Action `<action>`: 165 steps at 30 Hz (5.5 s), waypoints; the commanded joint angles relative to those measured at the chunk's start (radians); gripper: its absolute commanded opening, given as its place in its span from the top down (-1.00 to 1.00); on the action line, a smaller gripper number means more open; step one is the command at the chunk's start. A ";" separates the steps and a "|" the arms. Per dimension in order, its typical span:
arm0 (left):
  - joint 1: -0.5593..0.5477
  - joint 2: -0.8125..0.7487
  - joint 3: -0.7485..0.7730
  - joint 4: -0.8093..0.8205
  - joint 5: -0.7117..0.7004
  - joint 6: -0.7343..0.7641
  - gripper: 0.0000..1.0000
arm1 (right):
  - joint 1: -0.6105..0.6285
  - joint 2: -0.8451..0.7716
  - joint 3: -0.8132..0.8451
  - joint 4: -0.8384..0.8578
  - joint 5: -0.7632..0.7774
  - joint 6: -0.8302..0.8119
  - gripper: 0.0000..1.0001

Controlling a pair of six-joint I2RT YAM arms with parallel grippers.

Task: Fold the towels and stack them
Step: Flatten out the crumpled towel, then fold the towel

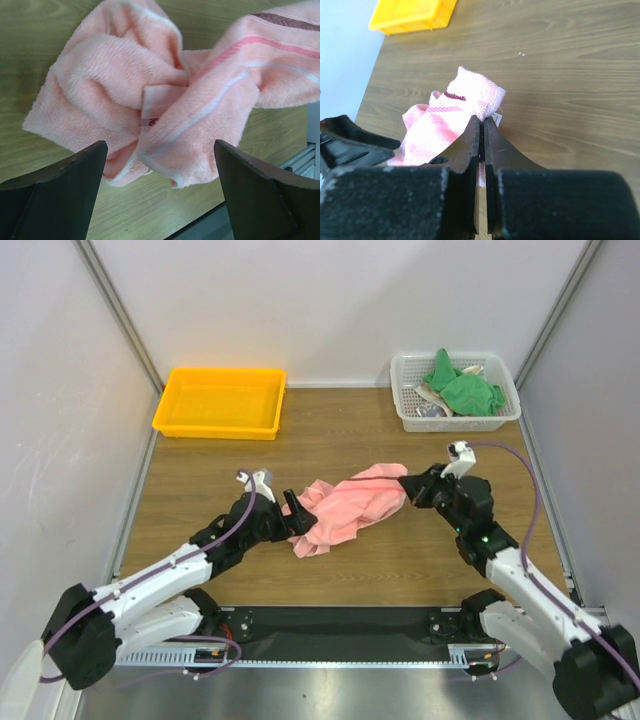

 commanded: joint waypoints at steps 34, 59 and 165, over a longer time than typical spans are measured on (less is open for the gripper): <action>0.010 0.128 0.374 0.152 -0.124 0.318 0.99 | -0.020 -0.217 0.099 -0.262 0.218 -0.015 1.00; 0.123 0.207 1.261 0.221 -0.101 0.956 0.99 | -0.204 0.424 1.439 -0.249 -0.225 -0.224 1.00; 0.516 0.581 0.181 1.053 0.494 0.936 0.99 | -0.229 0.774 0.537 0.220 -0.529 -0.272 1.00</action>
